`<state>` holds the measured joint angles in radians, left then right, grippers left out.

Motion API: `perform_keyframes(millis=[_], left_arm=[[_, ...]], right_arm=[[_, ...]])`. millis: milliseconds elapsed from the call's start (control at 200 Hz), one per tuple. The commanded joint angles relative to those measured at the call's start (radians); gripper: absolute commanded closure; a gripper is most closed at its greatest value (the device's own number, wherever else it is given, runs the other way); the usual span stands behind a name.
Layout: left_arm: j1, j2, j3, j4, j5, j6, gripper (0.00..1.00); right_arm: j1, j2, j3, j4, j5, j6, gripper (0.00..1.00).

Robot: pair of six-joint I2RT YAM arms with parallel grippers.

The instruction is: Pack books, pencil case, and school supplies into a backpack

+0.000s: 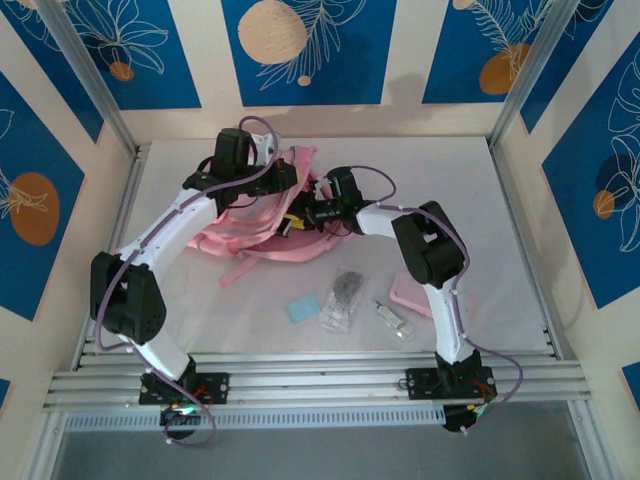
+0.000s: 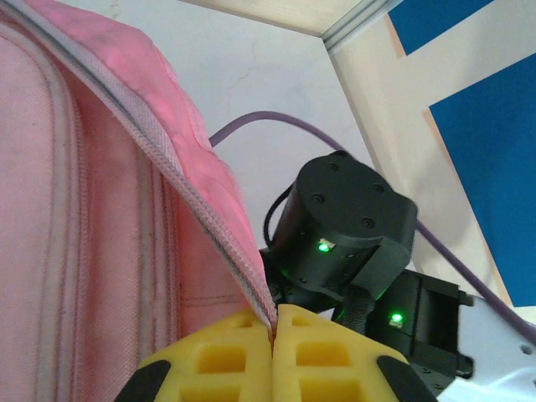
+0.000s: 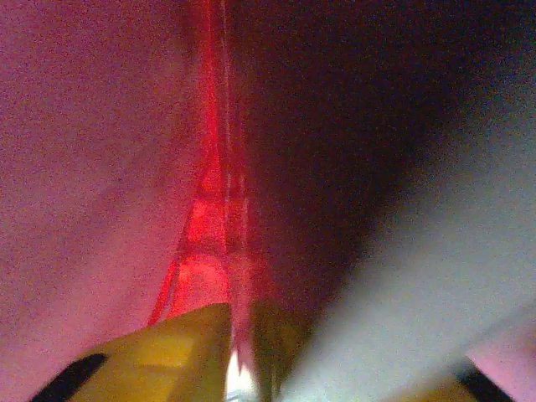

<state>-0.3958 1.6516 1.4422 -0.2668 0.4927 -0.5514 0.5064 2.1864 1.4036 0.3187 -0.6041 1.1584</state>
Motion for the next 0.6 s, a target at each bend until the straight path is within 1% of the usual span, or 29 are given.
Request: perform_keyframes(millis=[0, 75, 150, 280, 360, 385, 455, 480, 540, 555, 595], left_arm=[[-0.001, -0.052, -0.009, 0.09, -0.007, 0.005, 1.0], [0.0, -0.048, -0.017, 0.098, -0.023, 0.001, 1.0], [0.0, -0.042, -0.026, 0.105, -0.041, 0.001, 1.0], [-0.002, -0.024, -0.044, 0.119, -0.048, -0.013, 1.0], [-0.004, -0.015, -0.065, 0.129, -0.043, -0.036, 1.0], [-0.003, -0.016, -0.072, 0.13, -0.042, -0.043, 0.93], [-0.002, -0.037, -0.107, 0.119, -0.048, -0.056, 0.63], [-0.001, -0.053, -0.126, 0.112, -0.057, -0.058, 0.55], [0.0, -0.1, -0.177, 0.098, -0.092, -0.055, 0.43], [0.0, -0.115, -0.191, 0.093, -0.104, -0.053, 0.38], [0.003, -0.156, -0.226, 0.069, -0.138, -0.044, 0.34]], right_arm=[[-0.057, -0.15, -0.06, -0.142, -0.014, -0.135, 0.5], [-0.102, -0.249, -0.127, -0.243, 0.009, -0.214, 0.39], [-0.145, -0.35, -0.177, -0.376, 0.045, -0.308, 0.34], [-0.198, -0.52, -0.247, -0.606, 0.151, -0.463, 0.32], [-0.202, -0.614, -0.278, -0.711, 0.239, -0.534, 0.32], [-0.2, -0.639, -0.285, -0.737, 0.264, -0.549, 0.32], [-0.186, -0.697, -0.3, -0.786, 0.318, -0.572, 0.32], [-0.178, -0.715, -0.304, -0.795, 0.333, -0.577, 0.32], [-0.152, -0.751, -0.32, -0.8, 0.363, -0.584, 0.33], [-0.145, -0.758, -0.323, -0.8, 0.372, -0.583, 0.33], [-0.123, -0.773, -0.329, -0.798, 0.395, -0.585, 0.33]])
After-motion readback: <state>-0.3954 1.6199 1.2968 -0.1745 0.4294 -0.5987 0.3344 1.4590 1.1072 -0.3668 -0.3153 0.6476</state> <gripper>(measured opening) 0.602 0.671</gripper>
